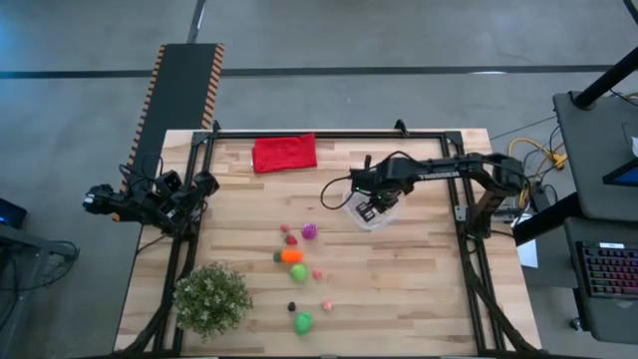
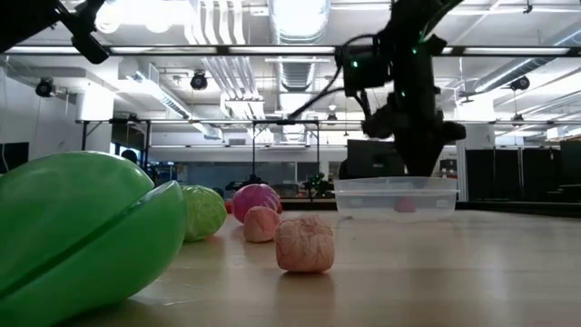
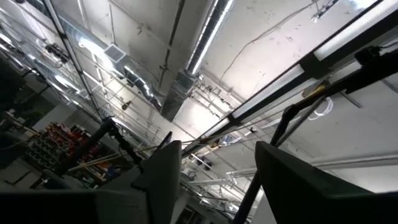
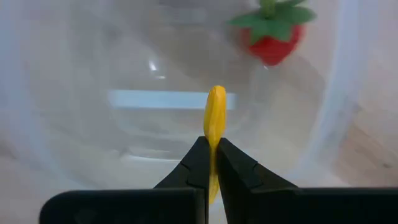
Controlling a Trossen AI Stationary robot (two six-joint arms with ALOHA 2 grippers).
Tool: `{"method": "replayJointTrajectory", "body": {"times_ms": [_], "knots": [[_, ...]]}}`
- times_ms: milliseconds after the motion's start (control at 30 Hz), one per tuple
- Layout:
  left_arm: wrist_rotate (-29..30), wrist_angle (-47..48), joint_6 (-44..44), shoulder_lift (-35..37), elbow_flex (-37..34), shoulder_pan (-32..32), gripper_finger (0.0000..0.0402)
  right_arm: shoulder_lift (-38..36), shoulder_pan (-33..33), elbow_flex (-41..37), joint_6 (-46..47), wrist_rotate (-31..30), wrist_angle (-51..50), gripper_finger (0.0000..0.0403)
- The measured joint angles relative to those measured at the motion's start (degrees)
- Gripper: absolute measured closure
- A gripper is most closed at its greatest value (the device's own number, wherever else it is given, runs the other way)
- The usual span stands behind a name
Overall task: Pick and placing Produce into tupperware
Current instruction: Put the yellow corn into the transparent container, then put the red onion into the transparent container
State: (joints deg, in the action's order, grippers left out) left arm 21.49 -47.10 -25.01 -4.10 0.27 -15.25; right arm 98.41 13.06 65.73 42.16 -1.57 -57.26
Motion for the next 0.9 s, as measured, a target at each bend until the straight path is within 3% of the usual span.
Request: {"method": "replayJointTrajectory", "body": {"times_ms": [167,267,533,767,900], "knots": [[0.40,0.01,0.00,0.07,0.00,0.02,0.0210,-0.27,1.16,-2.06,0.06,-5.75,-0.40,0.0390],[0.49,0.01,-0.03,0.07,-0.01,0.02,0.0210,-0.57,1.55,-2.60,-1.21,-5.01,-0.69,0.0384],[0.51,0.01,-0.07,0.09,0.00,0.02,0.0210,-0.55,1.53,-2.38,-1.95,-6.16,-0.97,0.0287],[0.49,-0.01,-0.11,0.09,-0.01,0.01,0.0210,-0.98,0.32,4.53,-5.67,-7.20,-0.31,0.0229],[0.49,-0.01,-0.09,0.11,0.00,0.02,0.0210,-0.23,-2.27,11.37,-9.74,-0.66,5.73,0.0224]]}}
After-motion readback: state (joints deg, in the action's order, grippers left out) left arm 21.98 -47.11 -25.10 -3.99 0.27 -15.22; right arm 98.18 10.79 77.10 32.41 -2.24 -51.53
